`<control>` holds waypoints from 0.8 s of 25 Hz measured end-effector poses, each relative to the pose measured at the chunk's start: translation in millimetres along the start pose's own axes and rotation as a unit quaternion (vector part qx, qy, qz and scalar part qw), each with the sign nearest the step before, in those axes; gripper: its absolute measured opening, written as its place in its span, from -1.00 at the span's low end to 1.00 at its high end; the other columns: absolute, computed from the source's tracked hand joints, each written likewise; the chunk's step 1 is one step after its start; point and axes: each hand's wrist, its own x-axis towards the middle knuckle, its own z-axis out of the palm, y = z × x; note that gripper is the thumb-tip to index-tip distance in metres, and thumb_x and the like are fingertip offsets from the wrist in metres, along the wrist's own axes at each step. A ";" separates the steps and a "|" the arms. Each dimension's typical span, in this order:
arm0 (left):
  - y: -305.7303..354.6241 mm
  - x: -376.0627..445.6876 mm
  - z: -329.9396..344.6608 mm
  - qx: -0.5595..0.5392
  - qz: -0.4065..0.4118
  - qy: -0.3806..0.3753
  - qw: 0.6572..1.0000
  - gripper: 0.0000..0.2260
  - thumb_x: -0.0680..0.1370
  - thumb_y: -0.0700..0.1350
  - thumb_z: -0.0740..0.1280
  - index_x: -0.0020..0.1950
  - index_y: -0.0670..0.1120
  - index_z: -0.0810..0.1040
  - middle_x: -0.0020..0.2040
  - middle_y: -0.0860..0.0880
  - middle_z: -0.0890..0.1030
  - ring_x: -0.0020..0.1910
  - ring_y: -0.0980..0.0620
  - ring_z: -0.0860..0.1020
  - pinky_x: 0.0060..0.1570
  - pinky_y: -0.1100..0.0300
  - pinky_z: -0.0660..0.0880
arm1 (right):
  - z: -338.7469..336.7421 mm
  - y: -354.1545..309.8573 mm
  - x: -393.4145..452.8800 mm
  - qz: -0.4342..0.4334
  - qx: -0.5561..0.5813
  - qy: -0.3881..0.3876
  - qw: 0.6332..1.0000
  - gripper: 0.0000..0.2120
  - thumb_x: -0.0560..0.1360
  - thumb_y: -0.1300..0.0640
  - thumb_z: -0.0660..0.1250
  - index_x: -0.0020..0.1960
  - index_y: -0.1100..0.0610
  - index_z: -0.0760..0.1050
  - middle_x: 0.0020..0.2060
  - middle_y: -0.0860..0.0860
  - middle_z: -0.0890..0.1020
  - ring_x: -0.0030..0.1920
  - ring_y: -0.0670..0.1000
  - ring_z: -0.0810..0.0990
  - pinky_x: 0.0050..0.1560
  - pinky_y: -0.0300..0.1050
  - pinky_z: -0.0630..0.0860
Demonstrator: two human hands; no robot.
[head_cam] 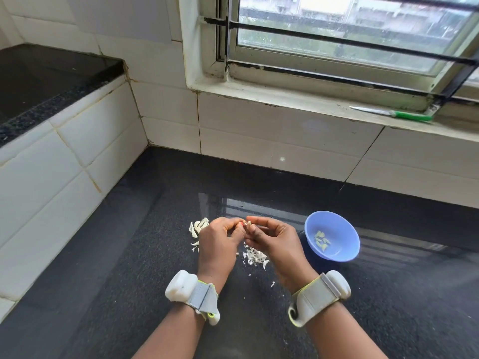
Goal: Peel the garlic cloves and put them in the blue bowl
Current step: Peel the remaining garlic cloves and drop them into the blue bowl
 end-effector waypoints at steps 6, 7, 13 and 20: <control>0.5 -3.6 0.3 -0.011 -0.035 -0.005 0.999 -0.91 0.49 -0.20 0.39 -0.08 -0.11 0.70 -0.19 -0.02 0.67 -0.21 0.06 0.59 -0.18 0.29 0.46 | -2.6 2.5 1.4 0.071 0.086 -0.013 0.994 -0.86 0.56 0.37 0.26 0.04 0.26 0.57 -0.20 0.13 0.68 -0.22 -0.03 0.66 -0.17 -0.24 0.63; 1.0 -3.6 0.5 -0.012 -0.035 -0.007 0.999 -0.91 0.49 -0.20 0.39 -0.08 -0.11 0.70 -0.19 -0.01 0.67 -0.22 0.08 0.59 -0.20 0.33 0.45 | -3.0 2.7 1.0 0.084 0.109 -0.016 0.990 -0.86 0.56 0.38 0.25 0.04 0.26 0.55 -0.21 0.13 0.67 -0.23 -0.03 0.66 -0.18 -0.24 0.63; 0.7 -4.5 4.4 -0.044 -0.065 -0.022 0.997 -0.89 0.50 -0.19 0.38 -0.05 -0.12 0.69 -0.18 0.01 0.68 -0.19 0.11 0.61 -0.17 0.32 0.49 | -5.6 -0.9 1.5 0.136 0.242 -0.017 0.961 -0.86 0.56 0.37 0.22 0.06 0.24 0.50 -0.25 0.12 0.62 -0.30 -0.05 0.59 -0.26 -0.26 0.61; -8.1 -13.8 10.4 -0.027 -0.079 -0.023 0.996 -0.89 0.52 -0.19 0.36 -0.04 -0.13 0.69 -0.17 -0.01 0.67 -0.17 0.06 0.59 -0.20 0.45 0.39 | -11.7 -0.7 7.1 0.139 0.330 0.078 0.930 -0.83 0.60 0.38 0.16 -0.01 0.22 0.51 -0.27 0.08 0.58 -0.26 -0.05 0.58 -0.32 -0.27 0.61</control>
